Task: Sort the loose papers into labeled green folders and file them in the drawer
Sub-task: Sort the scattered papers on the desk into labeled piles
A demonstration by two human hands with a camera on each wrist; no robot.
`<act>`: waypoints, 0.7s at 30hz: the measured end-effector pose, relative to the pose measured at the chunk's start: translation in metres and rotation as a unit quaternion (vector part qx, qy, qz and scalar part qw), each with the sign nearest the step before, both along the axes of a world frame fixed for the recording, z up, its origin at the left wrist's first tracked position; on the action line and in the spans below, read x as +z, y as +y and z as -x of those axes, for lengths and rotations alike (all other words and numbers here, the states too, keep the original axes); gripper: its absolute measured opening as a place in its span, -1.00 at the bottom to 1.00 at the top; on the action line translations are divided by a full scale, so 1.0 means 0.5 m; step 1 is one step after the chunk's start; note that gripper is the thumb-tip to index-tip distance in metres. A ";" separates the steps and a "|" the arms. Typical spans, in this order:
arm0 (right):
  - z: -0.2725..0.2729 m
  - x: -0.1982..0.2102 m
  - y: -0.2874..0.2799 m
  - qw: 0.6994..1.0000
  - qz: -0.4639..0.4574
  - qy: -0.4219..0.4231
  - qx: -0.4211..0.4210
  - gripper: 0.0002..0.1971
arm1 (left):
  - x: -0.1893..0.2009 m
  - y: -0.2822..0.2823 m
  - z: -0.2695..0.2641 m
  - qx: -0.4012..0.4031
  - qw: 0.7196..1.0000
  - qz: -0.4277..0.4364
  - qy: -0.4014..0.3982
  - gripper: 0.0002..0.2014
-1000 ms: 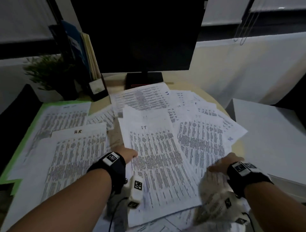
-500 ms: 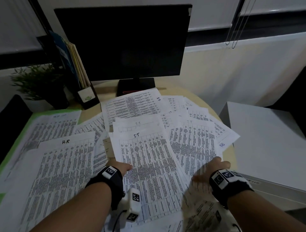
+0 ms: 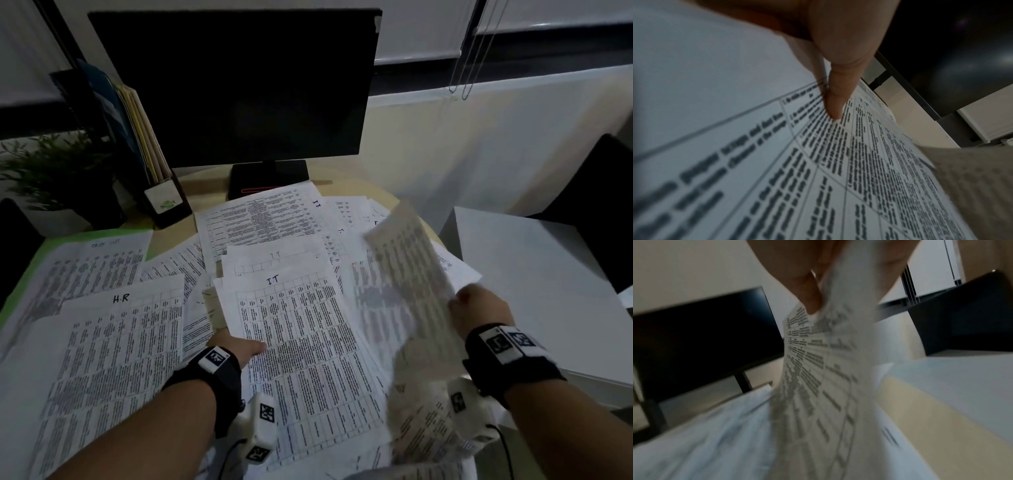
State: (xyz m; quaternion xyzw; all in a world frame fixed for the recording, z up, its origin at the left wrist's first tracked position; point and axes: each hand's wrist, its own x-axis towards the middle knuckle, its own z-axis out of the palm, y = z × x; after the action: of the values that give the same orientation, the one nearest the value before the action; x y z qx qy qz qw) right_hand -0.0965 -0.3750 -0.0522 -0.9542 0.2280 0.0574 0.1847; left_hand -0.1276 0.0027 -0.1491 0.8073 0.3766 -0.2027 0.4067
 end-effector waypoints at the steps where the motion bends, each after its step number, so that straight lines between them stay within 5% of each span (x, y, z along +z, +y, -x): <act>1: 0.000 0.024 0.003 0.997 -0.023 -0.066 -0.016 -0.80 | -0.003 0.001 0.000 0.003 1.000 0.003 -0.005 -0.11; 5: 0.000 0.109 0.025 0.956 -0.091 -0.277 -0.042 -0.85 | -0.007 0.005 0.000 -0.003 1.000 0.011 -0.020 -0.07; 10: -0.016 0.168 0.050 0.915 -0.160 -0.363 -0.077 -0.83 | 0.021 -0.007 0.017 -0.021 0.999 0.000 -0.038 -0.10; 14: -0.021 0.102 0.093 0.958 -0.160 -0.238 -0.004 -0.79 | 0.016 -0.010 0.032 -0.067 0.994 0.009 -0.089 -0.48; 21: 0.046 -0.037 0.206 0.980 -0.155 0.002 0.123 -0.85 | 0.044 -0.015 0.016 0.028 0.996 0.067 -0.053 -0.13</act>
State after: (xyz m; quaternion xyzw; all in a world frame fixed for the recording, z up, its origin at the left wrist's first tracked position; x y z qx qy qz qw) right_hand -0.1195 -0.2717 -0.0709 -0.9346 0.0973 0.1165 0.3218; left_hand -0.1353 -0.0051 -0.1272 0.7772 0.3623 -0.1727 0.4847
